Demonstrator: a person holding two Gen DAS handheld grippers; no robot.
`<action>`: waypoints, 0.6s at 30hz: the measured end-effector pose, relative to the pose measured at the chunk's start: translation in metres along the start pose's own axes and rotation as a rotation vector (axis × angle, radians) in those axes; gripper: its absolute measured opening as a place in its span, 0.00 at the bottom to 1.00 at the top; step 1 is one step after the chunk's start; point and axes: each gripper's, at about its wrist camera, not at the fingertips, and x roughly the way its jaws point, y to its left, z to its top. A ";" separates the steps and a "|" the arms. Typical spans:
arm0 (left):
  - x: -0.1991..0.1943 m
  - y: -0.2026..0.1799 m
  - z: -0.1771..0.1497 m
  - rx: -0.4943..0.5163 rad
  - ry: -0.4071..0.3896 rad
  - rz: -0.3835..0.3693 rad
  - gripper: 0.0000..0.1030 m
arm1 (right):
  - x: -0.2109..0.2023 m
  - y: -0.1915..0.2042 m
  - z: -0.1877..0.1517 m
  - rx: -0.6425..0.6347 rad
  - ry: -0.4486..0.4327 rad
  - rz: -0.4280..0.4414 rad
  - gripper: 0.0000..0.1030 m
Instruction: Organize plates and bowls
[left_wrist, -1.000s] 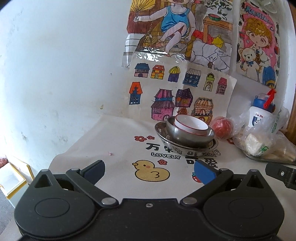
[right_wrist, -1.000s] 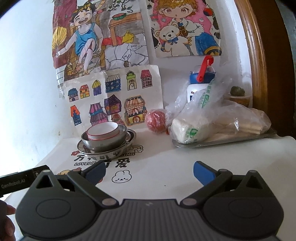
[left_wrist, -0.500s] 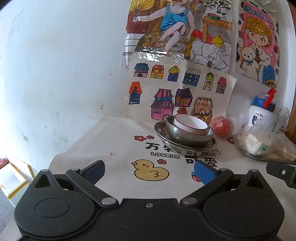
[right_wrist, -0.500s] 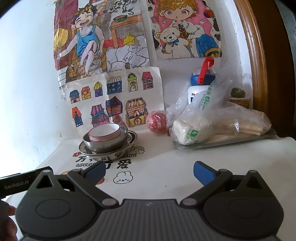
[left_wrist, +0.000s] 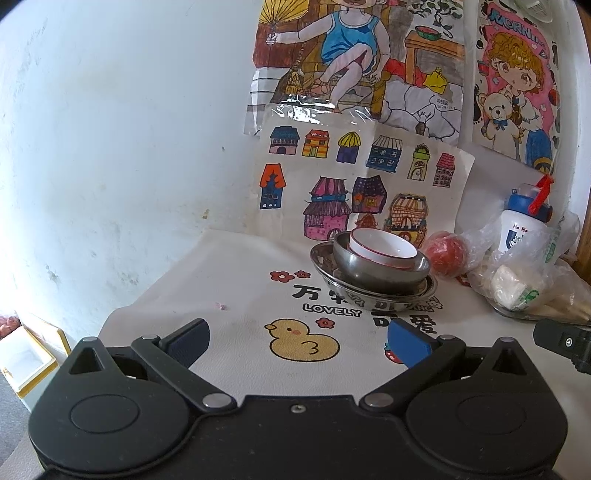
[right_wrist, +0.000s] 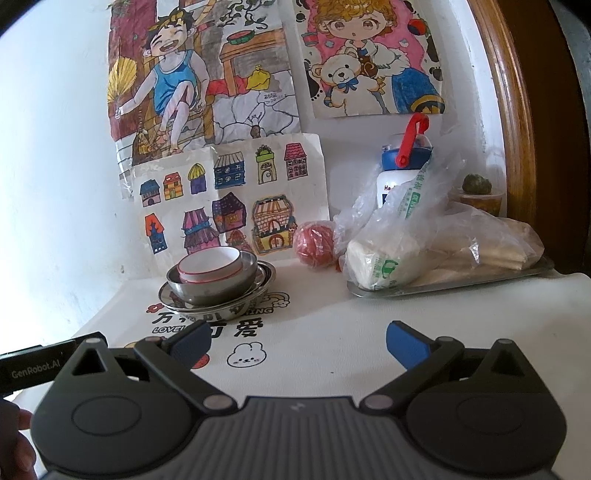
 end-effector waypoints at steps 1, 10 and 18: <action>0.000 0.000 0.000 0.001 -0.001 0.001 0.99 | 0.000 0.000 0.000 0.000 0.000 0.000 1.00; 0.001 0.002 0.000 0.001 0.002 0.004 0.99 | 0.001 0.001 0.000 0.001 0.003 0.000 1.00; 0.000 0.002 0.001 0.001 0.002 0.005 0.99 | 0.001 0.002 -0.001 0.000 0.002 0.001 1.00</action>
